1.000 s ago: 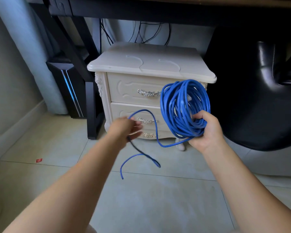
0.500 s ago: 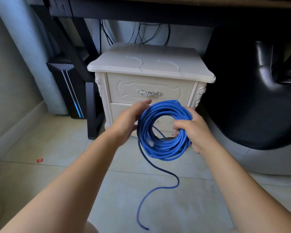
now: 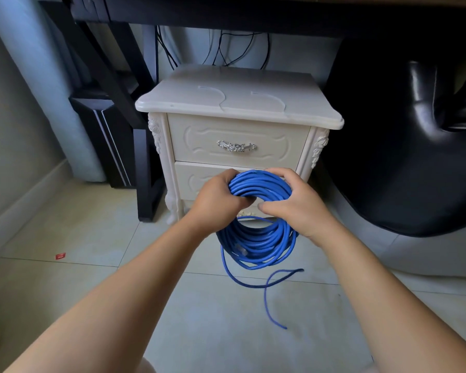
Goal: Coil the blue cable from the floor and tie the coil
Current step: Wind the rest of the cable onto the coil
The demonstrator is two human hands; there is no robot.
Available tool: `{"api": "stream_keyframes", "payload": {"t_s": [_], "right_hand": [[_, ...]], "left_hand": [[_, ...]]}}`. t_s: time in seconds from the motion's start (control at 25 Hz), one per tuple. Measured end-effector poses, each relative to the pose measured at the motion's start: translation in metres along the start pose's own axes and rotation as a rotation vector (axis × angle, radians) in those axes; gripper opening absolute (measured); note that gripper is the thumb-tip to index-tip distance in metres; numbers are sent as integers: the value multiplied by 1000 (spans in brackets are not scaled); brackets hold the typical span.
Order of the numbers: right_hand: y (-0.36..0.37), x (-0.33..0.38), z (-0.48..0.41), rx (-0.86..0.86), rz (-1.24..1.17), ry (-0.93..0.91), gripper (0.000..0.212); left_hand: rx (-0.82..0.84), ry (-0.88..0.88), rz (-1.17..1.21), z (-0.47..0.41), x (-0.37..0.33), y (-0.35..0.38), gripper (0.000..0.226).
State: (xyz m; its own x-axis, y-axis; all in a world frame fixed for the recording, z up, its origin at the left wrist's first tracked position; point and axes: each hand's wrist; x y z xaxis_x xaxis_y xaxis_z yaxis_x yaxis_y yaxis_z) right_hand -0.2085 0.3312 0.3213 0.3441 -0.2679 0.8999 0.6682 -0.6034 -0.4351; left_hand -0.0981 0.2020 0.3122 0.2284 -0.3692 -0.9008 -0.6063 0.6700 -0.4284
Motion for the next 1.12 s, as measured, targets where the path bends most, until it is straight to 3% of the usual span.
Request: {"api": "stream_keyframes", "payload": {"t_s": [0.16, 0.28, 0.4, 0.48, 0.6, 0.84, 0.92, 1.0, 1.12], "right_hand": [[2, -7, 4, 49, -304, 96, 44], [16, -12, 6, -6, -509, 149, 53], [31, -12, 9, -81, -755, 149, 45], [36, -11, 10, -132, -790, 168, 43], [35, -11, 8, -206, -747, 185, 34], [20, -6, 3, -253, -517, 111, 37], [14, -2, 3, -235, -382, 53, 42], [12, 1, 4, -197, -210, -28, 45], [16, 0, 5, -138, 35, -116, 52]], "left_hand": [[-115, -132, 266, -1, 0, -2, 17], [-224, -211, 435, -1, -3, -5, 12], [-304, -291, 605, 1, -3, -1, 10], [-311, -342, 710, 4, -4, 2, 12], [-193, -358, 778, 9, -5, 2, 16], [9, -382, 573, 4, -1, -13, 39], [-16, -229, 454, 1, 1, -19, 58], [-28, 11, 145, 1, 0, -22, 73], [33, 204, -217, 5, -2, -20, 78]]}}
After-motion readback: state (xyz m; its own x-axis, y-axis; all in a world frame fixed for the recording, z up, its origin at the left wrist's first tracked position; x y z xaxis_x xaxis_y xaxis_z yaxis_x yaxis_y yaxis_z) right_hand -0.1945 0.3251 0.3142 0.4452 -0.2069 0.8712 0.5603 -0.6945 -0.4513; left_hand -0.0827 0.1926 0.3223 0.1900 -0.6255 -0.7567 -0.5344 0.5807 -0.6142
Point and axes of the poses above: each hand's wrist, its own z-axis away from the middle knuckle, its own y-axis out of the palm, x = y × z
